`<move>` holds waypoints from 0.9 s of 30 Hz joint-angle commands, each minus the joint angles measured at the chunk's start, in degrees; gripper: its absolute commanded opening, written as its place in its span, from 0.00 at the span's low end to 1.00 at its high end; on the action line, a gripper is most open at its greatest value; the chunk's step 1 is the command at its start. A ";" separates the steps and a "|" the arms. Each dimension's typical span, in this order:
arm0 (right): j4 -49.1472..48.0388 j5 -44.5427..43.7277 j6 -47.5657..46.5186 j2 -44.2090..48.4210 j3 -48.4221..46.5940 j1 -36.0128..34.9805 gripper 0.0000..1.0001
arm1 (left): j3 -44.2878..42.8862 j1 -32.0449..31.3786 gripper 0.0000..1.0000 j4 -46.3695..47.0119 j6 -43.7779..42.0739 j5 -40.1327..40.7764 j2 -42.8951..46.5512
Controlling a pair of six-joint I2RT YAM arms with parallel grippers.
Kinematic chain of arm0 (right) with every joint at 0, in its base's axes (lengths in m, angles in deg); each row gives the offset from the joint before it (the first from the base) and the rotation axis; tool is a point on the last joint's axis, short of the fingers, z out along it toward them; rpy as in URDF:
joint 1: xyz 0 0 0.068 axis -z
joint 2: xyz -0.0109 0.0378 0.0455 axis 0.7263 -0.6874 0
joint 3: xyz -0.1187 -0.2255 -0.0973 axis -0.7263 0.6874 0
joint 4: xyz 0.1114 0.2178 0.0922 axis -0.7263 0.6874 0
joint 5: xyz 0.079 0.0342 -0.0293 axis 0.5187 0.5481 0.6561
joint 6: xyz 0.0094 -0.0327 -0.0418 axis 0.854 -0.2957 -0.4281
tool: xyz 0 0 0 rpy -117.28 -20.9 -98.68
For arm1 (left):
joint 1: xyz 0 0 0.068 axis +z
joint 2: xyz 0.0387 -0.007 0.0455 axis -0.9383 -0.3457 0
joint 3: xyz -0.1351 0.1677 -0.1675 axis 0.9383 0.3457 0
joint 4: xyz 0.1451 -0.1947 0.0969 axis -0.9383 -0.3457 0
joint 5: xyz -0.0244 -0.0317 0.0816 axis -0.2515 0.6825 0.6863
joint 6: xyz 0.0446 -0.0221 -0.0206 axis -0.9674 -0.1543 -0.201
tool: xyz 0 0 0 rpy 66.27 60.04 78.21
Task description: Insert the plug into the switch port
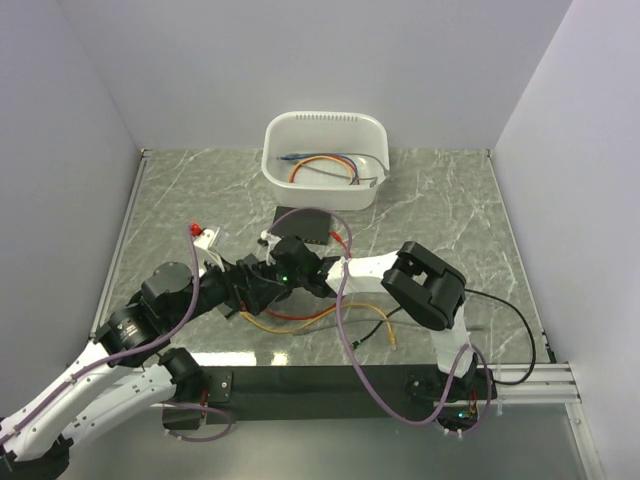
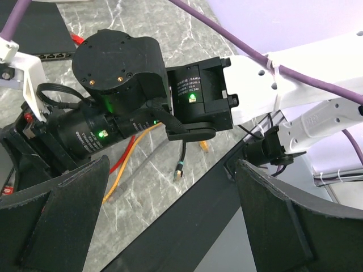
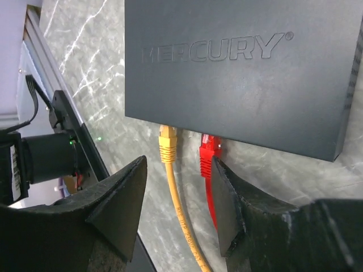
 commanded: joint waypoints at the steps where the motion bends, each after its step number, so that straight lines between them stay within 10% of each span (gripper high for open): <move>1: -0.62 -1.52 -1.06 1.68 -1.66 0.57 0.56 | -0.32 -0.45 0.98 0.53 -0.10 1.07 -0.21; 27: 20.30 -41.43 -7.84 18.39 4.76 17.70 0.55 | -0.85 -2.47 0.97 -1.22 1.04 5.55 -0.48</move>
